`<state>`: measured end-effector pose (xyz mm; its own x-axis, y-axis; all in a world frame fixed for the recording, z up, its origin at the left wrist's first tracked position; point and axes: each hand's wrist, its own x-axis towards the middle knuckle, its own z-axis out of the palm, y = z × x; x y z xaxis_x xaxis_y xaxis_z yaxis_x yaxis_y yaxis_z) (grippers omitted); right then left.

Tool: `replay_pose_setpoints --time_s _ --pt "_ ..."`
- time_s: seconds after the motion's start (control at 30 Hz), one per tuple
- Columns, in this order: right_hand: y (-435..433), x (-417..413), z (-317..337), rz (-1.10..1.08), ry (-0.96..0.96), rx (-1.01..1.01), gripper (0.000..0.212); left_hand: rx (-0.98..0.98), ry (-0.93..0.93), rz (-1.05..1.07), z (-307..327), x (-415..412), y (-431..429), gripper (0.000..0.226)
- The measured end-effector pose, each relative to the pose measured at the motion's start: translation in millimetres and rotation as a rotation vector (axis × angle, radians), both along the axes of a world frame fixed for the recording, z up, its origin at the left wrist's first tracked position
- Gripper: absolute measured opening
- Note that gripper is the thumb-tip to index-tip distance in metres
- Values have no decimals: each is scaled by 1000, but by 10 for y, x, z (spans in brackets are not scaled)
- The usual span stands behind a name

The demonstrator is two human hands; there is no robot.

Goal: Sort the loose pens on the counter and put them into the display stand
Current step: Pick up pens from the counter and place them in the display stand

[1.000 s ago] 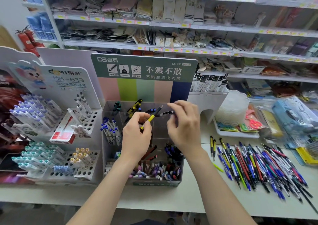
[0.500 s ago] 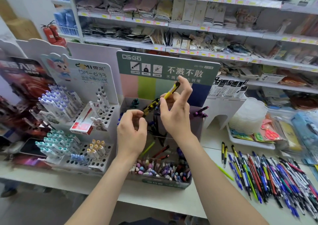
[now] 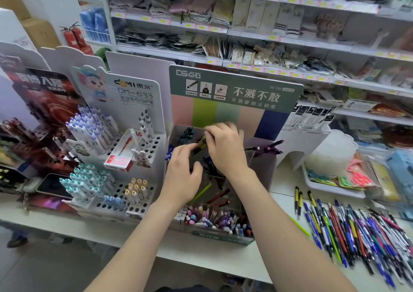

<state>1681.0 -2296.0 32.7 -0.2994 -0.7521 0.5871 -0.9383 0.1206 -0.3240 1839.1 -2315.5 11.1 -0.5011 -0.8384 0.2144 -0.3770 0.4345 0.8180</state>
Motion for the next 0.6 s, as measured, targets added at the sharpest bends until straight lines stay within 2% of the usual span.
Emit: replay_pose_setpoints --time_s 0.07,0.13,0.2,0.3,0.4,0.6 --pt "60 20 -13 15 55 47 28 -20 40 39 -29 12 45 39" --pt "161 45 29 66 21 47 39 -88 64 73 -71 25 105 26" --pt "314 65 70 51 -62 -48 46 -197 45 93 -112 27 172 15" --pt "643 153 45 16 -287 -152 37 -239 42 29 -157 -3 312 13" --pt "1062 210 -104 -15 -492 -99 36 -137 7 -156 -189 -88 526 12" --pt "1869 -80 -533 -352 -1065 4 41 46 -341 -557 -415 -379 1081 15"
